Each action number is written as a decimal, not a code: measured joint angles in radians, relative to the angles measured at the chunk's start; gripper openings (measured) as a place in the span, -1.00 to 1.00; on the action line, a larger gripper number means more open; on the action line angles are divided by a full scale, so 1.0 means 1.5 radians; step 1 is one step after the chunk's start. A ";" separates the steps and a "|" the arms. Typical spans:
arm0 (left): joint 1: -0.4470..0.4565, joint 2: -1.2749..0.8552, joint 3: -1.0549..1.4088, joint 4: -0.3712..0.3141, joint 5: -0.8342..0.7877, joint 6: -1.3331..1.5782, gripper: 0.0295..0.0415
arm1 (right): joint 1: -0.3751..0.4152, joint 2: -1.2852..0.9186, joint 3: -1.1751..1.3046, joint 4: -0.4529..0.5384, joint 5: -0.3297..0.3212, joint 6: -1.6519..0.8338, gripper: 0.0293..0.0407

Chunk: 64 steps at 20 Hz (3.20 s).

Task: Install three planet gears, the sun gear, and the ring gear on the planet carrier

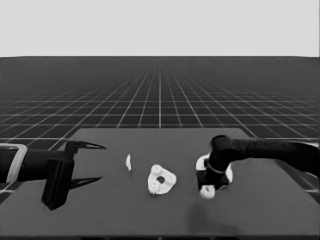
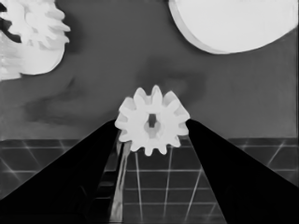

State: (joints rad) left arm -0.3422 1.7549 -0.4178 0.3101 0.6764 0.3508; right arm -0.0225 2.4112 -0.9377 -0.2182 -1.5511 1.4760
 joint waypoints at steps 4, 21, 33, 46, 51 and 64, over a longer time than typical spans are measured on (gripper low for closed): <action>0.000 0.000 0.000 0.000 0.000 0.000 0.49 | 0.006 0.000 0.001 0.007 0.000 0.000 -0.71; 0.000 0.000 0.000 0.000 0.000 0.000 0.49 | -0.045 0.444 -0.553 -0.036 0.033 -0.103 -0.71; 0.000 0.000 0.000 0.000 0.000 0.000 0.49 | -0.051 0.445 -0.554 -0.038 0.034 -0.050 -0.72; 0.000 0.000 0.000 0.000 0.000 0.000 0.49 | -0.051 0.445 -0.554 -0.038 0.034 0.040 -0.71; 0.000 0.000 0.000 0.000 0.000 0.000 0.49 | -0.051 0.444 -0.554 -0.038 0.034 0.075 -0.71; 0.000 0.000 0.000 0.000 0.000 0.000 0.49 | -0.052 0.444 -0.554 -0.038 0.033 0.166 -0.72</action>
State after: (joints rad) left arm -0.3422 1.7549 -0.4178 0.3101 0.6764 0.3508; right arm -0.1000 3.0774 -1.7694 -0.2746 -1.5013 1.7249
